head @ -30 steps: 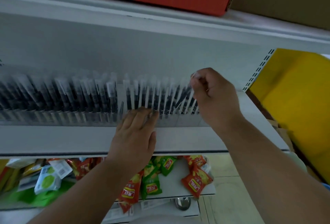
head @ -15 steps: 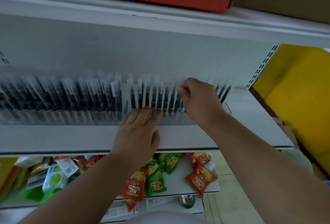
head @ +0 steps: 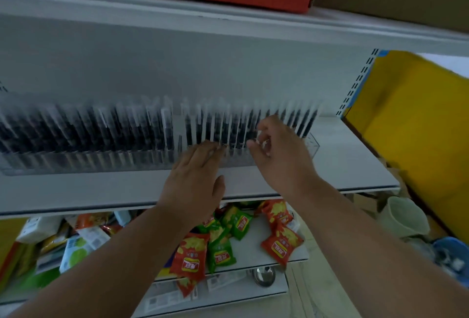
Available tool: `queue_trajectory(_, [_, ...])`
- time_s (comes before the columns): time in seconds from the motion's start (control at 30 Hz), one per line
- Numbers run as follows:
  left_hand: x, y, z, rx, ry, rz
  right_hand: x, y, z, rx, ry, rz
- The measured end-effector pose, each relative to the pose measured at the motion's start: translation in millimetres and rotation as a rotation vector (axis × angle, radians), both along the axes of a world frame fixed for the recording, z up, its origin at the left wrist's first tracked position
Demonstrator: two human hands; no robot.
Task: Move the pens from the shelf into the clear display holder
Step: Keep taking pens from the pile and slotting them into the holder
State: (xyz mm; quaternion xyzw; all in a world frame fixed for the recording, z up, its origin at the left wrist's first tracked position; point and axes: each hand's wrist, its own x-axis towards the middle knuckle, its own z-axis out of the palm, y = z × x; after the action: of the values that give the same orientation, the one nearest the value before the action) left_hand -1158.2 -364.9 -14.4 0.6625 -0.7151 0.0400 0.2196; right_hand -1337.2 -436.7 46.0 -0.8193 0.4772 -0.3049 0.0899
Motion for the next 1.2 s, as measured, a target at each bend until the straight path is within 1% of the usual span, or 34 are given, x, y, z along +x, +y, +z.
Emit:
queue_trajectory(0.1, [1.3, 16.8, -1.4, -0.092, 0.052, 0.113, 5.7, 10.8, 4.5, -0.061, 0.049, 0.158])
queue_trajectory(0.17, [5.5, 37.8, -2.1, -0.105, 0.054, 0.22, 14.1, 17.4, 5.0, -0.068, 0.069, 0.259])
queue_trajectory(0.33, [26.1, 98.9, -7.3, -0.047, -0.022, 0.434, 45.2, 35.9, -6.2, -0.039, 0.089, 0.455])
queue_trajectory(0.5, [49.7, 164.3, -11.9, 0.041, -0.051, 0.604, 94.6, 70.0, -2.4, 0.004, 0.123, 0.578])
queue_trajectory(0.57, [62.5, 192.1, -12.9, 0.083, -0.033, 0.671, 118.7, 92.1, 3.9, -0.027, 0.129, 0.637])
queue_trajectory(0.7, [101.2, 243.6, -11.5, 0.066, -0.018, 0.753, 169.7, 140.8, 15.5, -0.094, 0.116, 0.698])
queue_trajectory(0.8, [143.9, 287.7, -8.2, 0.004, -0.047, 0.794, 220.0, 183.3, 21.3, -0.136, 0.107, 0.735])
queue_trajectory(0.9, [194.8, 339.5, -0.7, -0.025, -0.071, 0.829, 279.4, 235.7, 24.5, -0.107, 0.066, 0.751])
queue_trajectory(1.03, [251.6, 400.4, 7.1, 0.016, -0.1, 0.889, 354.0, 296.1, 25.7, -0.098, 0.078, 0.794])
queue_trajectory(1.2, [316.0, 445.4, 9.3, -0.001, -0.113, 0.944, 422.8, 323.9, 39.2, -0.112, 0.061, 0.794])
